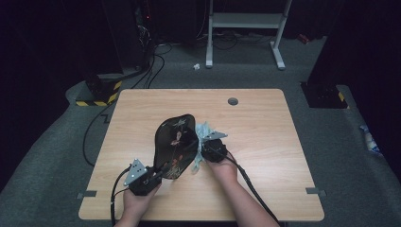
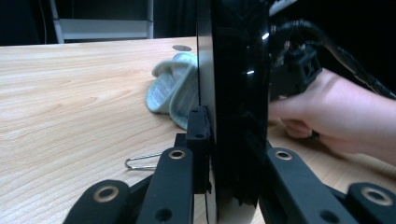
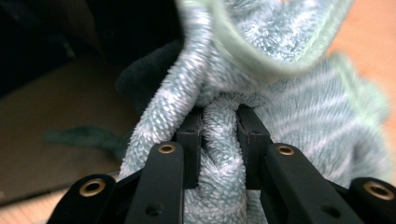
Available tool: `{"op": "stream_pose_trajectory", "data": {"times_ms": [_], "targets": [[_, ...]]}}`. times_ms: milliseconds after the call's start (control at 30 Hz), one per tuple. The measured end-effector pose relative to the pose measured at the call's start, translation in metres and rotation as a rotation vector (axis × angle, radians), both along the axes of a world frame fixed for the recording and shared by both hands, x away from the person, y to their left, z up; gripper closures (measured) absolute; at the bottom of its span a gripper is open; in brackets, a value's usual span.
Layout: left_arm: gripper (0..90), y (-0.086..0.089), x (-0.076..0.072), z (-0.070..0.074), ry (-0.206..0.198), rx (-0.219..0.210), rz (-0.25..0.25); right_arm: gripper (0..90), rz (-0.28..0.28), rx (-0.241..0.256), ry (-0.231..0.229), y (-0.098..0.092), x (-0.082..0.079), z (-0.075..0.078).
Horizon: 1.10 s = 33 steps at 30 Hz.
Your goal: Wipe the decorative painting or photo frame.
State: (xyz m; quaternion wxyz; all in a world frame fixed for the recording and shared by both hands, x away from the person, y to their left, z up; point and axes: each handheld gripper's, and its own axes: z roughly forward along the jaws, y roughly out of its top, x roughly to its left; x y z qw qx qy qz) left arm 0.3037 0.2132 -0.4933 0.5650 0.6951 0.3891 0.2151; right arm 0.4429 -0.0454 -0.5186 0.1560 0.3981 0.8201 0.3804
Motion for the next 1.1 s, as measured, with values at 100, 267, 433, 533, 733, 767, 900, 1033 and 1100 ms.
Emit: {"op": "stream_pose_trajectory", "data": {"times_ms": [100,267,433,533,733,767,900,1033,1100], "targets": [[79.3,0.001,0.0,0.0,0.003,-0.001,0.006,75.5,0.003,-0.02,-0.017,0.002,-0.004,-0.001],[79.6,0.001,0.0,0.0,0.004,0.001,0.007,75.3,0.013,-0.03,-0.011,0.0,-0.004,0.001],[79.6,0.001,0.0,0.0,0.003,0.001,0.007,75.1,-0.002,-0.01,-0.053,-0.005,0.0,0.018],[79.5,0.001,0.0,0.0,0.003,0.0,0.005,74.8,0.0,0.008,-0.1,-0.007,0.001,0.035],[79.5,0.001,0.0,0.0,0.004,0.003,0.004,74.5,0.028,0.031,-0.202,-0.001,0.0,0.067],[79.5,0.001,0.0,-0.001,0.006,0.001,0.004,74.5,0.028,0.03,-0.209,0.001,-0.001,0.07],[79.4,0.002,0.0,-0.001,0.005,0.002,0.002,74.5,0.034,0.013,-0.219,0.003,-0.001,0.07],[79.2,0.003,-0.002,-0.002,-0.004,0.012,0.001,74.5,0.025,-0.006,-0.192,0.003,-0.001,0.058],[79.1,0.005,-0.003,-0.003,-0.001,0.009,0.002,74.5,0.025,-0.019,-0.178,0.002,-0.001,0.05]]}}
